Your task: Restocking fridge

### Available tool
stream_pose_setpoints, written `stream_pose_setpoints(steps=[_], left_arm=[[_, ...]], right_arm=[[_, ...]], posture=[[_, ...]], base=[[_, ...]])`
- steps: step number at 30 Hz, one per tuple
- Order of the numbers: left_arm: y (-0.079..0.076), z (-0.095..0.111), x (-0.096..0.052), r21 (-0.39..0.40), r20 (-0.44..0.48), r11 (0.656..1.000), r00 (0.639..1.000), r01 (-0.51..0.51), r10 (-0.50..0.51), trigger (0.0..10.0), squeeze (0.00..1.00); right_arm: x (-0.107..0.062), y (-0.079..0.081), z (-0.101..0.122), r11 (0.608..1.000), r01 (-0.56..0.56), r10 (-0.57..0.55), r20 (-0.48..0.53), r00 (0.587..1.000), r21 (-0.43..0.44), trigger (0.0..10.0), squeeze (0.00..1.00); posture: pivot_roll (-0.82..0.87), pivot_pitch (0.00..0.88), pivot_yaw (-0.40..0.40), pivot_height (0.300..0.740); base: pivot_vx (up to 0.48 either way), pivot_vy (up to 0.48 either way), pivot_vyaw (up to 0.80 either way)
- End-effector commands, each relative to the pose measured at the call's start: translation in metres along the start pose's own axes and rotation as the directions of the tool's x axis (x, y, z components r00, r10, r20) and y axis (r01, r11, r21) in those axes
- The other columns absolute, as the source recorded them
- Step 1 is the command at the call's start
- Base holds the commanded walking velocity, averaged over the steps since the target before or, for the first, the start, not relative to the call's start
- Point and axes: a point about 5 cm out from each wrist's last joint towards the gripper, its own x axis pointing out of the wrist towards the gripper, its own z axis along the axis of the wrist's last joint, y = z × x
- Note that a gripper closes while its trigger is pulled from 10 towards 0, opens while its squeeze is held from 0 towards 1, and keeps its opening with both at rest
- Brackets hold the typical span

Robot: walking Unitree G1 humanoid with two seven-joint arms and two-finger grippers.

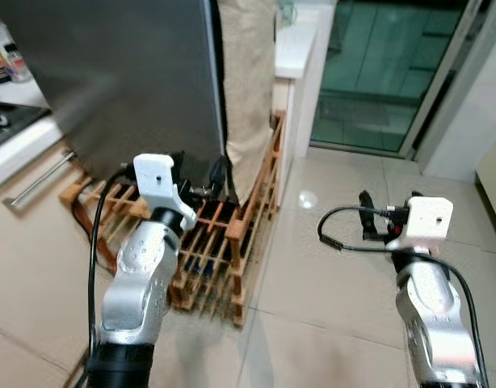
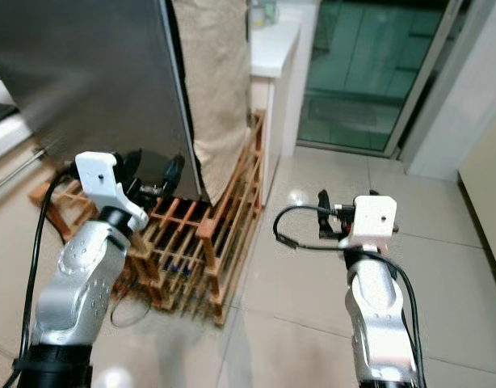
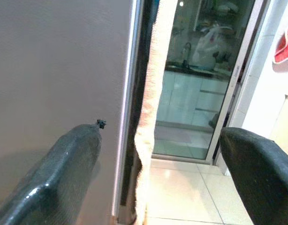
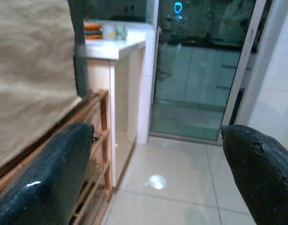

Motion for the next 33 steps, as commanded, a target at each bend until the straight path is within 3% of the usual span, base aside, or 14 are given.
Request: stream_pose_setpoints(steps=[1, 7, 25, 33], left_arm=[[0.007, -0.002, -0.002, 0.028, -0.014, 0.999, 0.999, -0.038, 0.038, 10.0, 0.00], [0.009, -0.004, -0.001, 0.029, -0.028, 0.999, 0.999, -0.035, 0.036, 10.0, 0.00], [0.012, -0.002, -0.004, -0.003, -0.024, 0.999, 0.999, -0.040, 0.040, 10.0, 0.00], [0.024, 0.002, -0.001, -0.064, -0.020, 0.984, 0.987, -0.163, 0.162, 10.0, 0.00]], right_arm=[[0.001, 0.004, 0.002, 1.000, -0.014, 0.014, 0.006, 1.000, -0.002, 10.0, 0.00], [0.000, 0.004, 0.001, 1.000, -0.013, 0.013, 0.000, 1.000, -0.001, 10.0, 0.00], [-0.003, 0.005, -0.002, 1.000, -0.017, 0.017, -0.010, 1.000, -0.006, 10.0, 0.00], [-0.001, 0.005, -0.002, 1.000, -0.021, 0.020, -0.011, 1.000, -0.006, 10.0, 0.00]], posture=[[-0.09, 0.000, 0.046, 0.740], [-0.09, 0.000, 0.048, 0.740], [-0.09, 0.000, 0.048, 0.740], [-0.09, 0.000, 0.046, 0.740]], base=[[0.000, -0.428, 0.00], [0.000, 0.000, 0.00], [0.480, 0.000, 0.00], [0.237, 0.083, 0.00]])
